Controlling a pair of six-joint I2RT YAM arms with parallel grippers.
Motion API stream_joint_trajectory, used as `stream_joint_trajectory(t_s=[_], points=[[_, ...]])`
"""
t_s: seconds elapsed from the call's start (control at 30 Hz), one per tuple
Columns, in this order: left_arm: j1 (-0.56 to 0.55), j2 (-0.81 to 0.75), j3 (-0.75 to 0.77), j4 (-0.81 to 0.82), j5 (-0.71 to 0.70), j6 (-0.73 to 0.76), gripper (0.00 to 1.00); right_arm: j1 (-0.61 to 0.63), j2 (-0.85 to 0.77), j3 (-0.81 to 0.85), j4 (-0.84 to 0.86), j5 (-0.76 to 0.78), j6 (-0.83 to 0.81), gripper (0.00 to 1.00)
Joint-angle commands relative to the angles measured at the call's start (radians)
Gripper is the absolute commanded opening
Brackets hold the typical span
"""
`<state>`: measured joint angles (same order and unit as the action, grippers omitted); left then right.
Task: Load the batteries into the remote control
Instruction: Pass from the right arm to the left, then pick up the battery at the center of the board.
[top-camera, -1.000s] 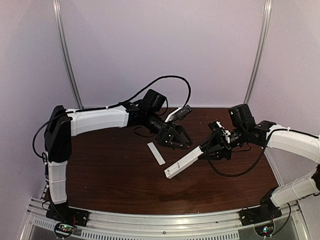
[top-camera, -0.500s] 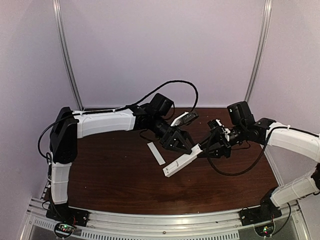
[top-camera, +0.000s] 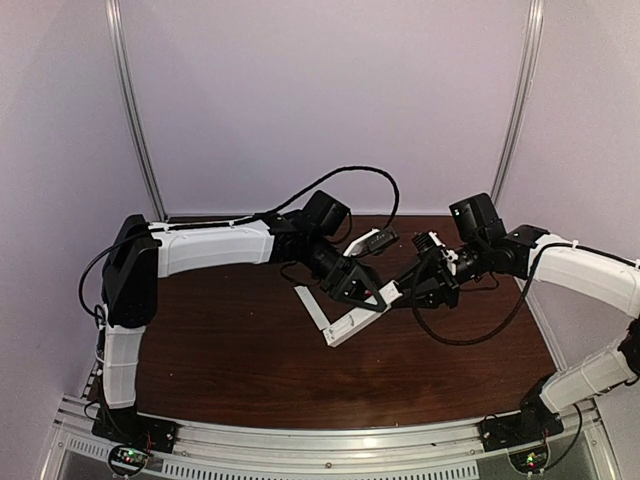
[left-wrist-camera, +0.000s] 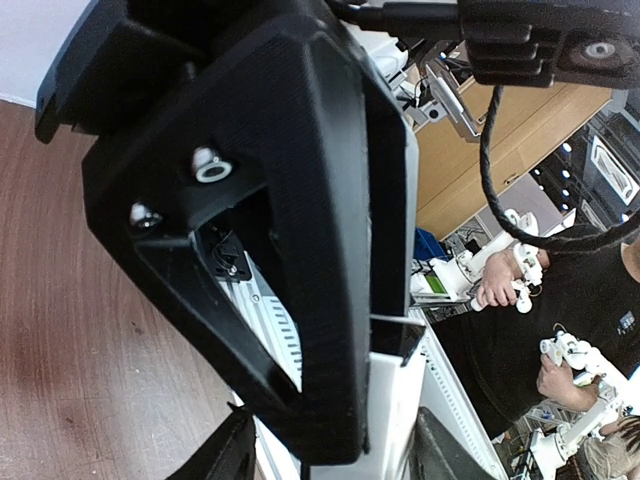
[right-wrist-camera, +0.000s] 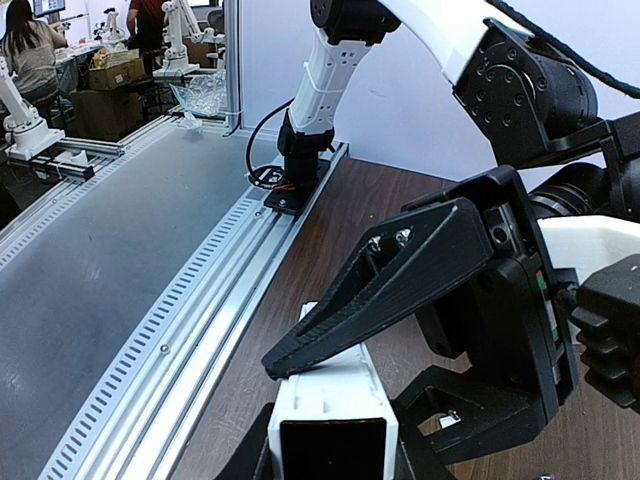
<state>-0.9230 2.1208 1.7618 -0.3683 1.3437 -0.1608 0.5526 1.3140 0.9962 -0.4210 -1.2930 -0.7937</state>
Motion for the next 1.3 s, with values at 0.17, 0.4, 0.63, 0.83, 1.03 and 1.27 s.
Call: stream_joint_trajectory(t_s=[0.17,0.4,0.63,0.83,1.03,1.27], points=[[-0.002,0.023,0.041,0.004,0.031,-0.006,0.34,0.005,-0.032,-0.017,-0.023,0.011,-0.038,0.0],[-0.002,0.028,0.042,0.016,0.033,-0.024,0.09,0.005,-0.032,-0.018,0.036,0.075,0.027,0.15],[0.004,0.023,0.041,0.028,-0.037,-0.065,0.0,0.003,-0.058,-0.039,0.188,0.21,0.226,0.94],[0.033,-0.018,0.02,0.111,-0.163,-0.157,0.0,-0.032,-0.118,-0.103,0.43,0.288,0.537,1.0],[0.126,-0.133,-0.101,0.355,-0.384,-0.357,0.0,-0.04,-0.132,-0.113,0.505,0.406,0.743,1.0],[0.185,-0.277,-0.281,0.552,-0.716,-0.482,0.0,-0.033,-0.126,-0.145,0.606,0.459,0.907,1.0]])
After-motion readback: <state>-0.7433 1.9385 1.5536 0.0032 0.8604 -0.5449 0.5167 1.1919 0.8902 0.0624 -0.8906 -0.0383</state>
